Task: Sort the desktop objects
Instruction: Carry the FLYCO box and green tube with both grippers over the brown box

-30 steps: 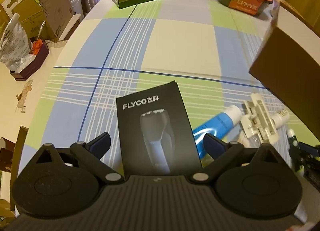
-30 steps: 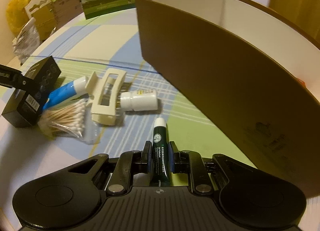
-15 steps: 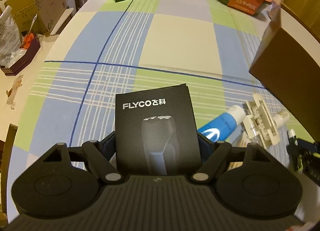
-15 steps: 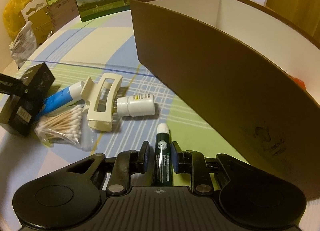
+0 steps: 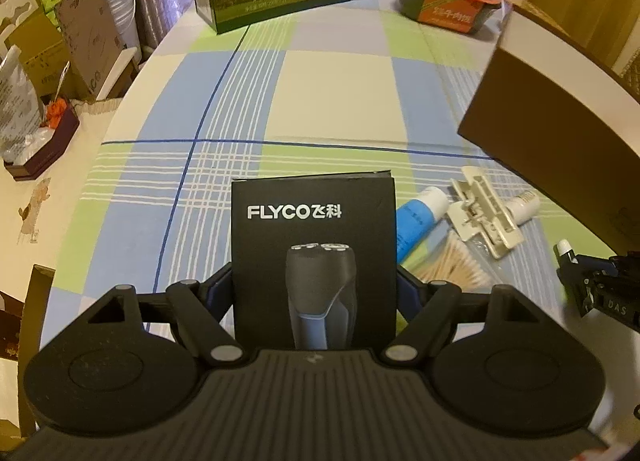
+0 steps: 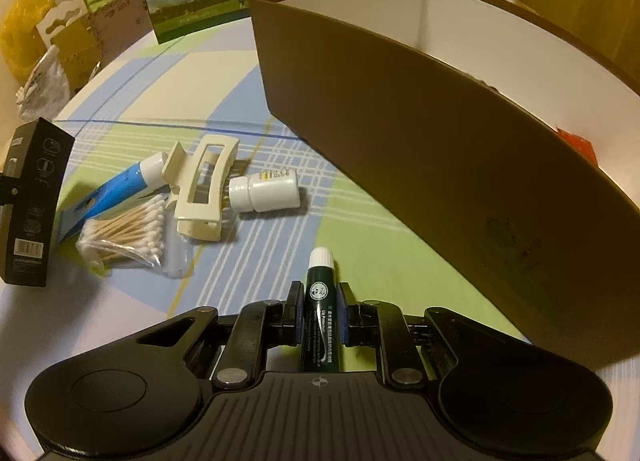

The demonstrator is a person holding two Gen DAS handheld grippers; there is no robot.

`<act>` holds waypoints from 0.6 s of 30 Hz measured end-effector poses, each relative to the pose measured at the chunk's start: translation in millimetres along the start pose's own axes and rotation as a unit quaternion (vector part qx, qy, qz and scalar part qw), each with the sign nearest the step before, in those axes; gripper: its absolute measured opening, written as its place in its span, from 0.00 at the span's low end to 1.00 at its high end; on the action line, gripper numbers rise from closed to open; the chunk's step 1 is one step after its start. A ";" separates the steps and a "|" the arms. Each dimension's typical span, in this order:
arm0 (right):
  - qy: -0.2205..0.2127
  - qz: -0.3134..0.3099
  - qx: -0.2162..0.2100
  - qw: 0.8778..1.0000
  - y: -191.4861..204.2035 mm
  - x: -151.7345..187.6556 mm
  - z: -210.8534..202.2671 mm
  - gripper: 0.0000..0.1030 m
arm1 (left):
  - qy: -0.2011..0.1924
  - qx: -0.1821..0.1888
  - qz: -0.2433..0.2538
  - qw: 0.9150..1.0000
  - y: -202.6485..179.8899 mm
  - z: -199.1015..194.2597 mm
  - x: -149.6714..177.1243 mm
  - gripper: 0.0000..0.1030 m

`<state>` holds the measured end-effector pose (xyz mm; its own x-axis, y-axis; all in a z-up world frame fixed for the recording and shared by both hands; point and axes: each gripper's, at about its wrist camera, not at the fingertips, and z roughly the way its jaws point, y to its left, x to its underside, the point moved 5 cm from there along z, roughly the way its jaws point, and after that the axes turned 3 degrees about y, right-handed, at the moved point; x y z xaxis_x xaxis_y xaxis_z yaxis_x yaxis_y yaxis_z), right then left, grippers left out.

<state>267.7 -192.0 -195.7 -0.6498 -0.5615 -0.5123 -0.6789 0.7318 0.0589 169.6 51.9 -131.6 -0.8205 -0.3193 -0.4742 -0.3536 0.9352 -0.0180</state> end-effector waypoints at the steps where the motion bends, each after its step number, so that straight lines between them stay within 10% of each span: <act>1: 0.000 0.002 -0.001 1.000 -0.7 1.7 -2.1 0.13 | -0.004 0.001 0.003 1.000 -1.2 -3.6 0.7 0.73; 18: -0.045 0.052 -0.031 0.997 -10.7 5.1 -58.0 0.13 | -0.063 0.047 0.050 0.996 -41.9 -60.5 -14.8 0.73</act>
<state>251.9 -225.1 -149.2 -0.6873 -0.4447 -0.5744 -0.6306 0.7577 0.1680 169.5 8.2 -70.6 -0.7851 -0.2075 -0.5836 -0.2241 0.9735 -0.0446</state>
